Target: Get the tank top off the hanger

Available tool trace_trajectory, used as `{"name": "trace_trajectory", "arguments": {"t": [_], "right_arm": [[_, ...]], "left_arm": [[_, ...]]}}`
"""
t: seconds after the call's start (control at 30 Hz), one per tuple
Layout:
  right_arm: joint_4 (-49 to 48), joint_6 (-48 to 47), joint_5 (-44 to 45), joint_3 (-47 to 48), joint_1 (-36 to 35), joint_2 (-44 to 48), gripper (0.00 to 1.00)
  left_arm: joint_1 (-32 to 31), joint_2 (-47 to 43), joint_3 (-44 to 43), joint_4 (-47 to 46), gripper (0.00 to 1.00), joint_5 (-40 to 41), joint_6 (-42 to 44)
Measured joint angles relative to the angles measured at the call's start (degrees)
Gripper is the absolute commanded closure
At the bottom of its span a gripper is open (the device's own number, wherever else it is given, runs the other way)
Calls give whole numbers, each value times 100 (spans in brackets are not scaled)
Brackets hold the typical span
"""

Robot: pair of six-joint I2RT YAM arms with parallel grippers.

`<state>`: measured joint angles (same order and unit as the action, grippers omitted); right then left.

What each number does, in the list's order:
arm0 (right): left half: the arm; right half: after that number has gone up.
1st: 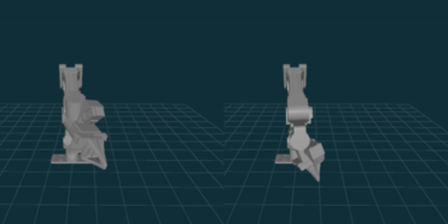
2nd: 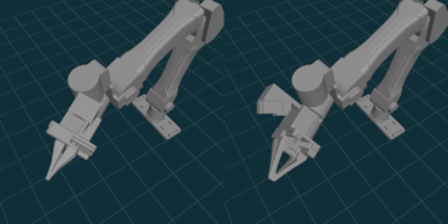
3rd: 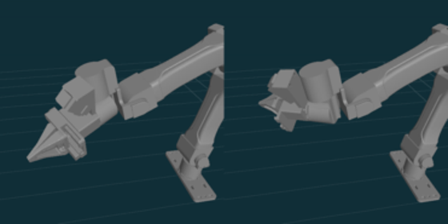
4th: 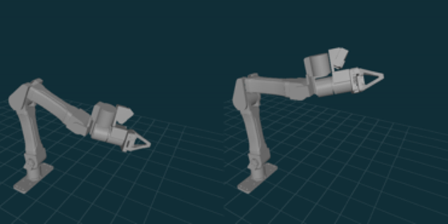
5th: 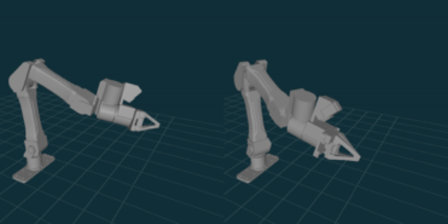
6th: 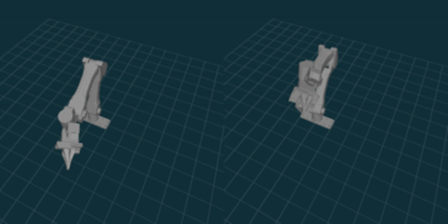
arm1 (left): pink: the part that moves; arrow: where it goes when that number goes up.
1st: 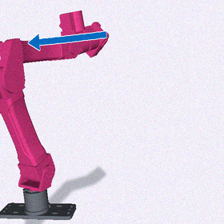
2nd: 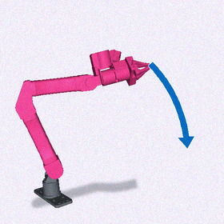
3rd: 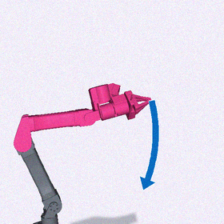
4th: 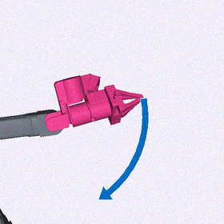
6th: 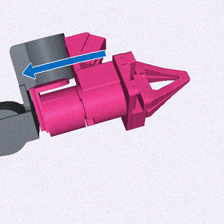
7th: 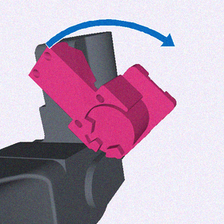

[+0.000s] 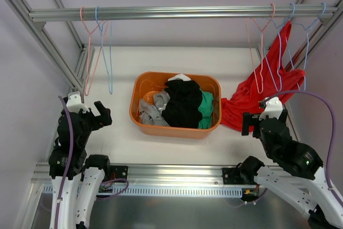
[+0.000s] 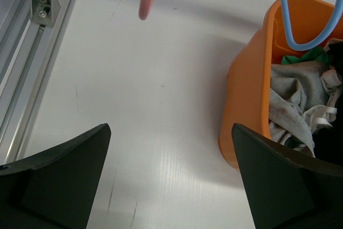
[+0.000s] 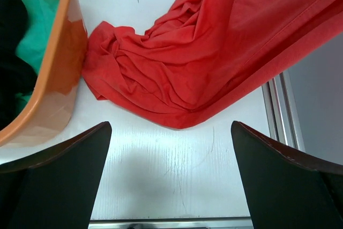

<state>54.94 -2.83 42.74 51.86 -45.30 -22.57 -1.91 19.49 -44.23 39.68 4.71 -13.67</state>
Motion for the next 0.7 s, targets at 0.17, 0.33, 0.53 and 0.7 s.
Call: {"name": "trace_trajectory", "arguments": {"t": [0.17, 0.33, 0.53, 0.7], "right_arm": [[-15, 164, 74, -83, 0, -317, 1], [-26, 258, 149, -83, 0, -396, 0], [-26, 317, 164, -83, 0, -398, 1], [-28, 369, 166, -83, 0, -411, 0]], "left_arm": [[-2, -31, 79, -20, 1, 13, 0], [-2, 118, 101, -46, 1, -9, 0], [-4, 151, 107, -68, 1, -81, 0], [-39, 144, 109, -120, 1, -131, 2]]}}
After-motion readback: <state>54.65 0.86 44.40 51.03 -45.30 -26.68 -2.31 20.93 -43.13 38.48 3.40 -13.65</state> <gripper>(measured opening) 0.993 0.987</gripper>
